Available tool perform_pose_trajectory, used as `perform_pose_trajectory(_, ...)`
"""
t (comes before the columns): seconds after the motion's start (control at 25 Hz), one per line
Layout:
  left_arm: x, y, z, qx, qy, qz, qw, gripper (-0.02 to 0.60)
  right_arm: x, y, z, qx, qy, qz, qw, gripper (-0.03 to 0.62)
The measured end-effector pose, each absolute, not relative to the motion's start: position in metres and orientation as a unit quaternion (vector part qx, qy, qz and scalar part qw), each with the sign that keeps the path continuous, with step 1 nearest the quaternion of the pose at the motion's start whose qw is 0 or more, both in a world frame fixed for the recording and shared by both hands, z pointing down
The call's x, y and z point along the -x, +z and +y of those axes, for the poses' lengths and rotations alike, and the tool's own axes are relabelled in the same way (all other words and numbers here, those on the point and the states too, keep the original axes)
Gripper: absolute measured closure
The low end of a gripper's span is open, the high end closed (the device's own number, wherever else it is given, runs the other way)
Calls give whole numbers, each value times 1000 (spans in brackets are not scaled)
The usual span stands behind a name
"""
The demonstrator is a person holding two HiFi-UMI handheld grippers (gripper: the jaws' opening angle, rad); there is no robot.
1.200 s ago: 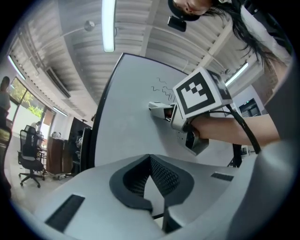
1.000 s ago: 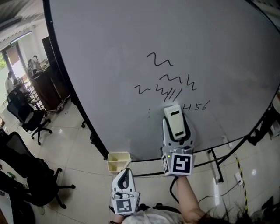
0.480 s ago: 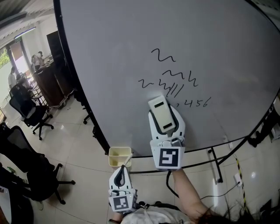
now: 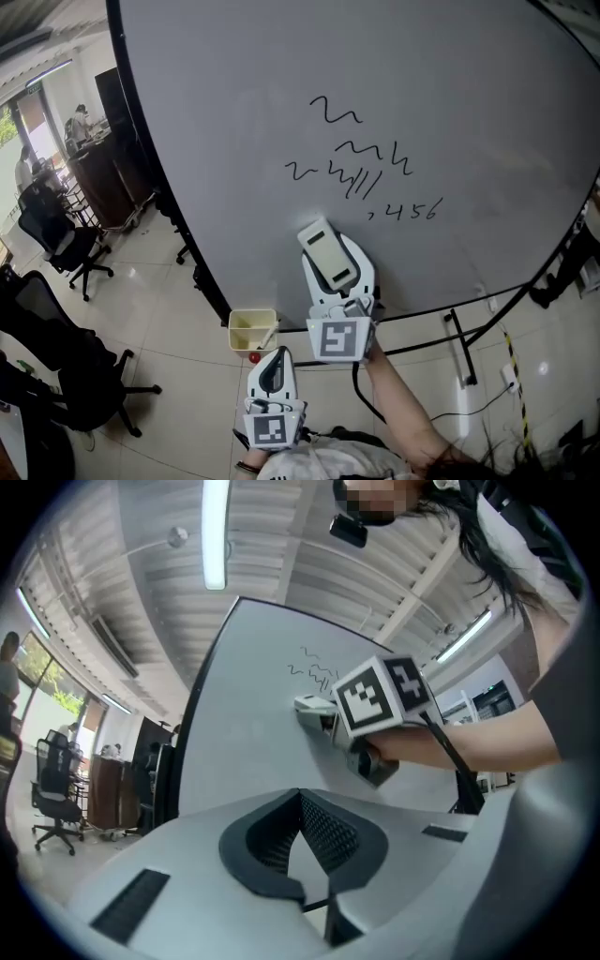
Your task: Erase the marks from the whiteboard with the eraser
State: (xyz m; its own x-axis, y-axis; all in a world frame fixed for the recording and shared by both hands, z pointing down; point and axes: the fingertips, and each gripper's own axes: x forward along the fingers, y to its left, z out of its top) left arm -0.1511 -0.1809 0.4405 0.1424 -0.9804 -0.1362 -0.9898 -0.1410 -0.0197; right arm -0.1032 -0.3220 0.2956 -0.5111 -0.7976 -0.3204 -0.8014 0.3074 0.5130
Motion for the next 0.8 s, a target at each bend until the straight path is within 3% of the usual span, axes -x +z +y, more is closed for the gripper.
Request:
perform_pose_trajectory(0.08,137,436,-183,767,47,637,61,578,106,316,-323,494,323,807,-17,316)
perform_pose_trajectory(0.28,112,439,-179,784,40,617,51,578,87,244,-327,517,300,800,47,316)
perform_pose_trajectory(0.48,119,440,-179,776,39,627,53,578,87,309,-327,504,349,790,-15,316)
perform_pose_trajectory(0.68,131,442,-173,763,34,644,44,578,-12,264,-345,595,210,765,128,316)
perform_pose_trajectory(0.8,139,443,-175,755,40,653,39,578,45,284,-333,546,263,792,70,316)
